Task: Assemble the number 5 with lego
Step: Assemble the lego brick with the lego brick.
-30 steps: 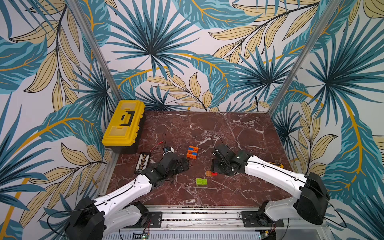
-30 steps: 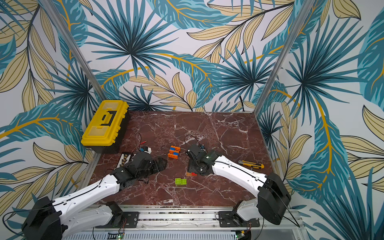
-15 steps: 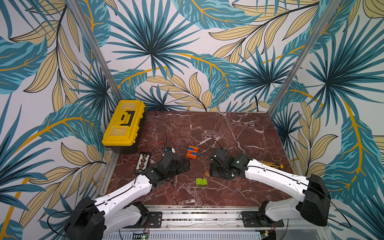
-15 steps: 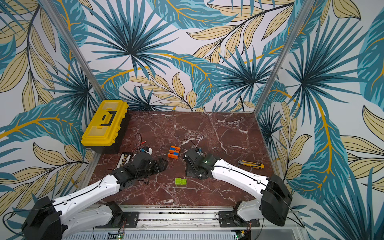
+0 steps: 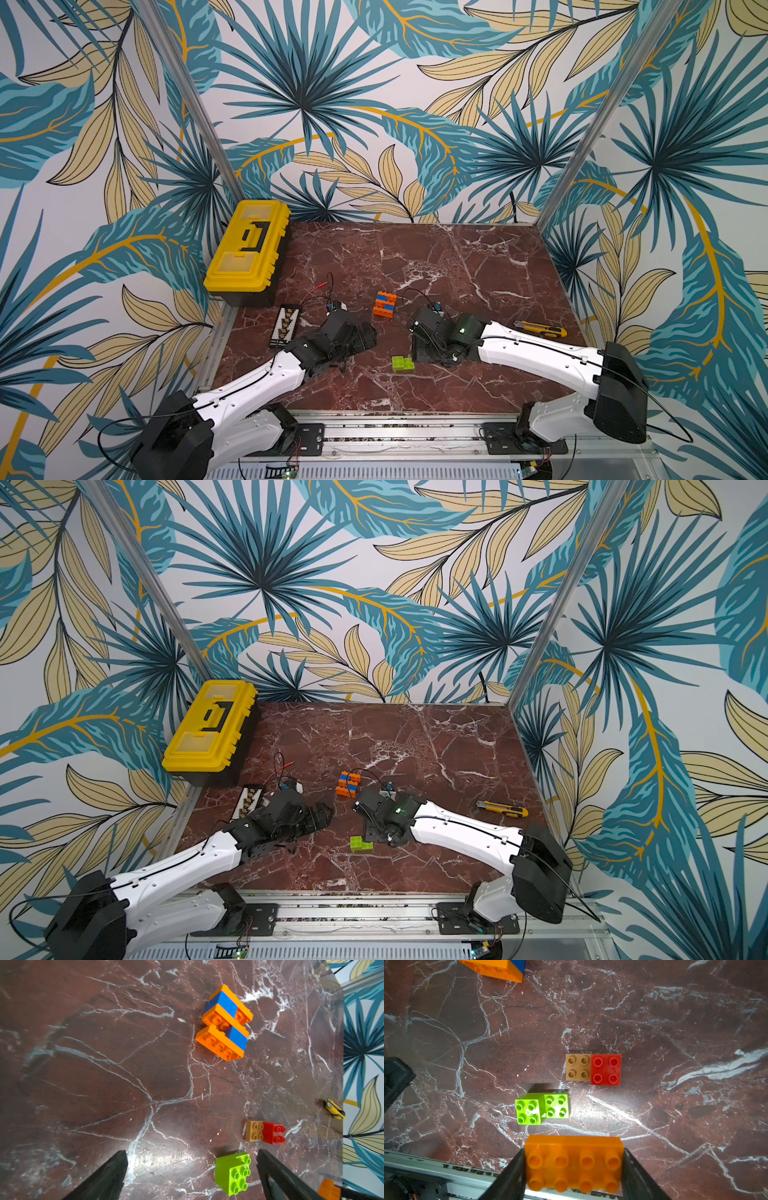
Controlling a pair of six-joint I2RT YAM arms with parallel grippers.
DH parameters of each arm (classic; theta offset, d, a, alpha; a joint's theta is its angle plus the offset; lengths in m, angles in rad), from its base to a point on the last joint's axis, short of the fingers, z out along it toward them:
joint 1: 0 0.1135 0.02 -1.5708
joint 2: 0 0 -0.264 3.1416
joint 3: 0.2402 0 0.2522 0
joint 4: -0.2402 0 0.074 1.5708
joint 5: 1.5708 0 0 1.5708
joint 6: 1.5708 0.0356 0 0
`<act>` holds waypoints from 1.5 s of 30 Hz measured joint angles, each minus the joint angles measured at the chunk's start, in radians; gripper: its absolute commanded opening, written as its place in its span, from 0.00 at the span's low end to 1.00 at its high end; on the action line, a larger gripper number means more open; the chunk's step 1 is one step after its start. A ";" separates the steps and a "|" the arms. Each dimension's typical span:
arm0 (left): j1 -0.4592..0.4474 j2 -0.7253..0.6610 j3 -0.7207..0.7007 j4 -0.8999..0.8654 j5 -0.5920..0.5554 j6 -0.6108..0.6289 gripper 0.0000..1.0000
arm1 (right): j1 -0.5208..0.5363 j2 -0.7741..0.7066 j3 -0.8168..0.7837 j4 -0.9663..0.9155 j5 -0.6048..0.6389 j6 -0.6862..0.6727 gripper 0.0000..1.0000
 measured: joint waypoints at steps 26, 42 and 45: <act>0.005 -0.121 -0.049 -0.079 -0.105 -0.047 1.00 | 0.093 0.247 0.126 0.011 0.021 0.003 0.58; 0.006 -0.119 -0.049 -0.079 -0.108 -0.040 1.00 | 0.093 0.315 0.171 0.021 0.022 0.003 0.58; 0.006 -0.115 -0.049 -0.078 -0.108 -0.039 1.00 | 0.093 0.319 0.171 0.019 0.022 0.005 0.58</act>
